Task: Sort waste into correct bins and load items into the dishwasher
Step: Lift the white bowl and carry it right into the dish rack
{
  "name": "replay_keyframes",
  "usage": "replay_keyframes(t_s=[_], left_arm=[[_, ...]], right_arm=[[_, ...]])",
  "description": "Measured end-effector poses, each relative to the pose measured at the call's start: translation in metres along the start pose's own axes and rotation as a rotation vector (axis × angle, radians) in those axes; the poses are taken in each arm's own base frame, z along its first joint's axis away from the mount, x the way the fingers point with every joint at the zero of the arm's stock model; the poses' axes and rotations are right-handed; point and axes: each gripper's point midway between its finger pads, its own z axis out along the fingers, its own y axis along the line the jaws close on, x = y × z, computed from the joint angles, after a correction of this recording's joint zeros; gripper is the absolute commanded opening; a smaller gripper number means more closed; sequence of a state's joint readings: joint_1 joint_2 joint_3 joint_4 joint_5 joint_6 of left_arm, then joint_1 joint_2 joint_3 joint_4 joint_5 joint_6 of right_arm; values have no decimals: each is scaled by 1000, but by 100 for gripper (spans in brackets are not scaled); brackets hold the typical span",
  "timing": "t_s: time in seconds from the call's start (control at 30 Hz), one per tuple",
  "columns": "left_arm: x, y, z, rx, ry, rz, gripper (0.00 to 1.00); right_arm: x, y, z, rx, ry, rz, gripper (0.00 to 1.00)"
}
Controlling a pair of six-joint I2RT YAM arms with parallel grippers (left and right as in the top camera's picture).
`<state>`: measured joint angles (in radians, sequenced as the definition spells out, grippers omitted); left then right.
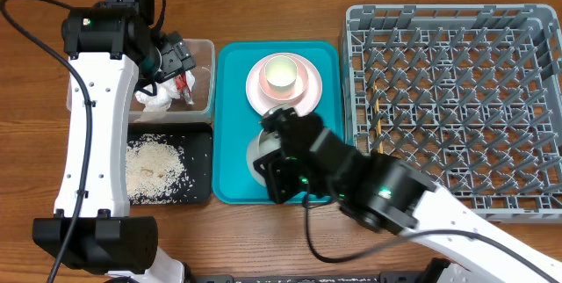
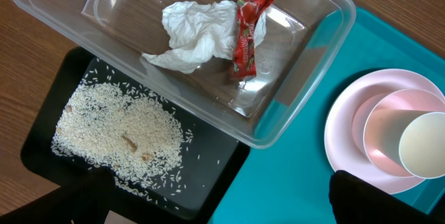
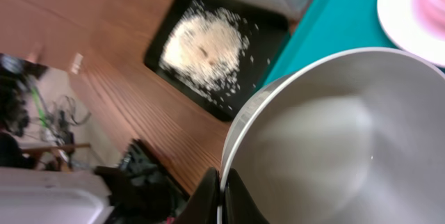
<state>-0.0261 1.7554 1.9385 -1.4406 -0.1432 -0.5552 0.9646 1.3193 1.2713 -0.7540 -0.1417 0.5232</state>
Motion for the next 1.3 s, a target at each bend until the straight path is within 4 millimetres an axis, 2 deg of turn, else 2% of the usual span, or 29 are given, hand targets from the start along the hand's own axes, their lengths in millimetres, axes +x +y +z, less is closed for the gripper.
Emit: replay_keyframes(t_s=[0.1, 0.2, 0.4, 0.6, 0.77, 0.9, 1.03, 1.17, 1.3], left_arm=[[0, 0, 0, 0, 0, 0, 100], [0, 0, 0, 0, 0, 0, 100], [0, 0, 0, 0, 0, 0, 100], [0, 0, 0, 0, 0, 0, 100], [0, 0, 0, 0, 0, 0, 100], [0, 0, 0, 0, 0, 0, 100], [0, 0, 0, 0, 0, 0, 100], [0, 0, 0, 0, 0, 0, 100], [0, 0, 0, 0, 0, 0, 100]], right_arm=[[-10, 0, -22, -22, -54, 10, 4], [-16, -10, -43, -11, -89, 36, 4], [-23, -57, -74, 70, -109, 121, 4], [-39, -93, -94, 32, -137, 176, 4], [-43, -131, -121, -3, -161, 274, 4], [-43, -147, -146, -85, -193, 350, 4], [-45, -152, -167, -181, -244, 401, 4], [-40, -161, -176, -265, -274, 467, 4], [-27, -177, -165, -340, -256, 559, 4]])
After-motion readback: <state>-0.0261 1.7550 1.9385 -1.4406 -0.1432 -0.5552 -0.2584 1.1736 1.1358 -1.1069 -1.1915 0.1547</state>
